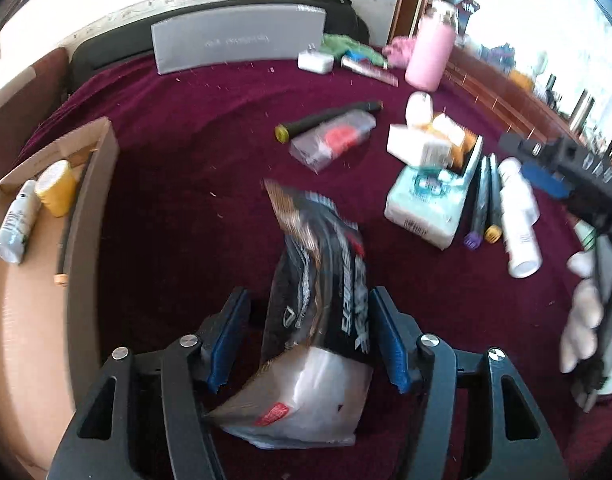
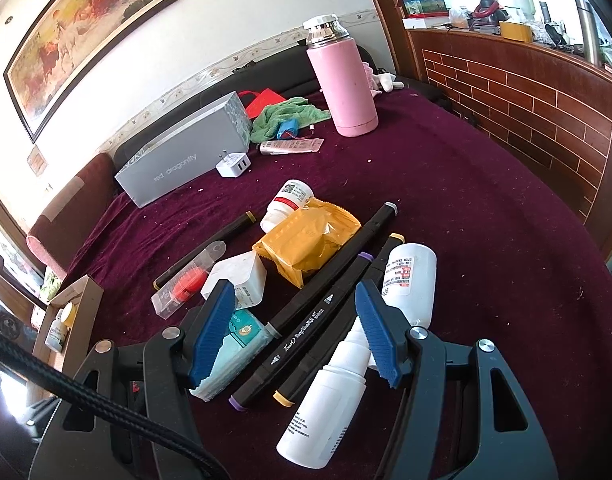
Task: Organize objects
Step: 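Lift the snack packet with the left tool while the right tool grasps the clear red-printed package, then carry the snack packet and clear package over the cardboard box with both tools, then open both tools to drop the packet and package into the box, then move both tools back from the box toward the pile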
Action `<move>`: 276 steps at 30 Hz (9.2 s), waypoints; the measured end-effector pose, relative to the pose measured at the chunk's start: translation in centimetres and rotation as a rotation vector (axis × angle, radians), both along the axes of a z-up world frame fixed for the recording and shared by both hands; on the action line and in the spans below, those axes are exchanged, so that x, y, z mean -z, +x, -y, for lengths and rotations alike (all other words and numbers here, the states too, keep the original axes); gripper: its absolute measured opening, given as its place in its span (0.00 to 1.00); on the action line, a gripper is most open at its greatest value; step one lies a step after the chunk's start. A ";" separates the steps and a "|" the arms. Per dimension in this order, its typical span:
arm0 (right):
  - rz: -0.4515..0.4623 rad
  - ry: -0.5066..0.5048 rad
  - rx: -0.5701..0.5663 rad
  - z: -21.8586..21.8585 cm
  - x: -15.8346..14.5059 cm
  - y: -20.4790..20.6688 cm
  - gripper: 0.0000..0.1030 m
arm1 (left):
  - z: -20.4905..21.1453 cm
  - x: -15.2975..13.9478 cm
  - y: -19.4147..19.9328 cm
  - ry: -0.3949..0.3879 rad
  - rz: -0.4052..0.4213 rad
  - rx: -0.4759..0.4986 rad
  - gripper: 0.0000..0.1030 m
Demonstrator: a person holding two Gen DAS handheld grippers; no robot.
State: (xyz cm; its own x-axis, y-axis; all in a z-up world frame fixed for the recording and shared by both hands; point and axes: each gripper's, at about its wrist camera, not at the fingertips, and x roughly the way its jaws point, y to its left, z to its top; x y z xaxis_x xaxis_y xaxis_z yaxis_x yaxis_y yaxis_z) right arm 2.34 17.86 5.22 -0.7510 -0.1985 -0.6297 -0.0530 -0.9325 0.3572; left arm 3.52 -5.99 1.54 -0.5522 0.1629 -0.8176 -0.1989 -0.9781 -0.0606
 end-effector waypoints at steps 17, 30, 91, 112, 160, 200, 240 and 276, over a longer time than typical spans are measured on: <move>0.072 -0.151 -0.121 2.4 -1.7 -1.5 0.60 | 8.1 -9.2 7.8 0.201 -0.250 -0.040 0.30; 0.389 0.016 -0.106 12.9 1.7 -10.9 0.53 | 17.7 -8.2 10.9 0.229 -0.282 -0.178 0.30; 0.334 -0.355 -0.704 33.6 -8.7 -9.7 0.25 | 26.8 -12.1 -3.9 -0.107 -0.265 -0.280 0.30; 0.391 -0.123 -0.634 37.9 4.1 -9.7 0.29 | 29.5 -2.2 -9.4 -0.089 -0.017 -0.343 0.32; 0.114 -0.205 -0.325 14.9 -0.7 1.7 0.47 | 20.3 -4.2 -5.0 0.268 -0.062 -0.347 0.52; 0.073 -0.232 -0.054 1.1 0.5 5.8 0.50 | 1.7 -0.6 -1.4 0.200 0.001 -0.080 0.61; 0.085 -0.221 -0.069 -0.8 4.5 3.1 0.80 | -2.8 1.0 -2.3 -0.072 -0.014 0.006 0.99; 0.060 -0.314 -0.080 -1.7 4.7 3.1 0.87 | -2.7 0.9 -2.3 -0.074 -0.013 0.005 0.99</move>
